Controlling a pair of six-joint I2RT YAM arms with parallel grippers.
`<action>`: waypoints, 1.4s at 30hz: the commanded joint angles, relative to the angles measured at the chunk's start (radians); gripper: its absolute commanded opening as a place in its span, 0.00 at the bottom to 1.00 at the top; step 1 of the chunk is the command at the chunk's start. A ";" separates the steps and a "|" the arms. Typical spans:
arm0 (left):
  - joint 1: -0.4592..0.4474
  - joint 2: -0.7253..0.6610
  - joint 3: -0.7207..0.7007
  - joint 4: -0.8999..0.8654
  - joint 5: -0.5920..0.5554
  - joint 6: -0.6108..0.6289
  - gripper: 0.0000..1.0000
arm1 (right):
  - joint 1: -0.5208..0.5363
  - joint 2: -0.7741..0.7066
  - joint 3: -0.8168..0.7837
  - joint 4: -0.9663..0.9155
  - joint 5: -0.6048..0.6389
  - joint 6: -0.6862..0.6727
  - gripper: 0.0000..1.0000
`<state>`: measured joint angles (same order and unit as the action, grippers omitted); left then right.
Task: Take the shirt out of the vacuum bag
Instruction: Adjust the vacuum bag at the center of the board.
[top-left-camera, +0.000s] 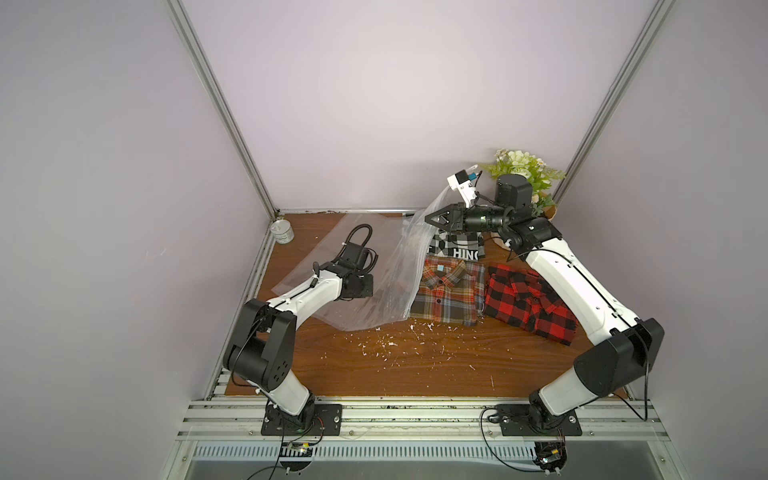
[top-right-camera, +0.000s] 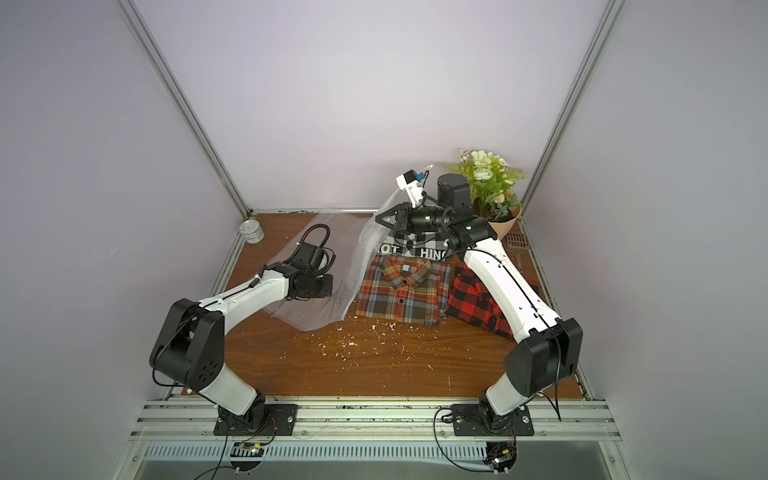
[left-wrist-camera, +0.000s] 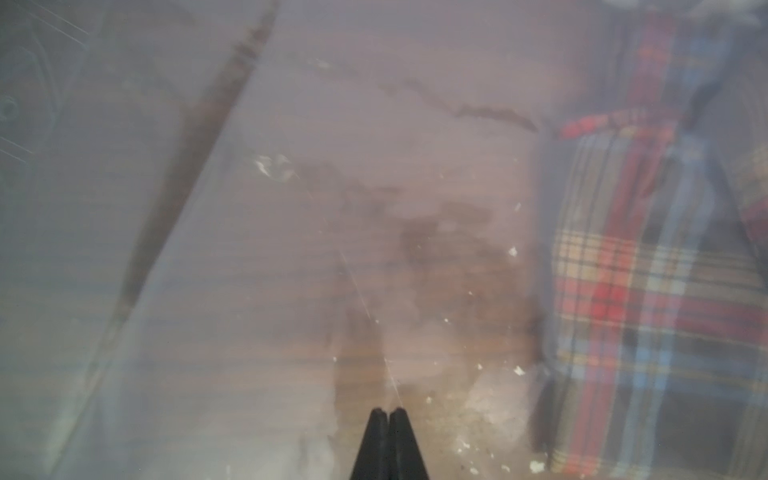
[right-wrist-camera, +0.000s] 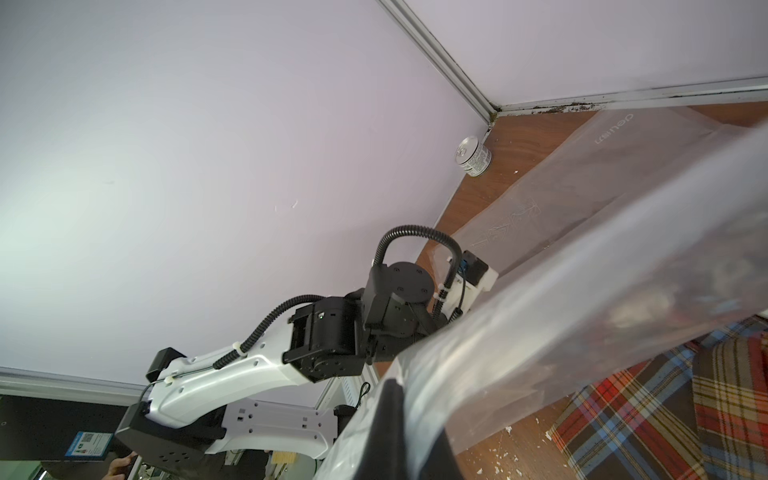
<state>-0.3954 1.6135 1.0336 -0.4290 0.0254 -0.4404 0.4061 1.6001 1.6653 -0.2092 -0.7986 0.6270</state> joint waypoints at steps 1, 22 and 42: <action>-0.033 -0.006 -0.026 0.032 0.012 -0.041 0.02 | 0.006 0.033 0.069 -0.043 -0.039 -0.044 0.00; -0.010 -0.283 -0.116 0.047 0.107 -0.158 0.03 | 0.120 0.347 0.375 -0.144 0.022 -0.064 0.00; 0.199 -0.445 -0.144 0.031 -0.023 -0.117 0.05 | 0.179 0.509 0.634 -0.281 0.056 -0.094 0.00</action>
<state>-0.2070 1.1213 0.8951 -0.3946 0.0101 -0.5846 0.5827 2.1788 2.2982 -0.4473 -0.7555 0.5842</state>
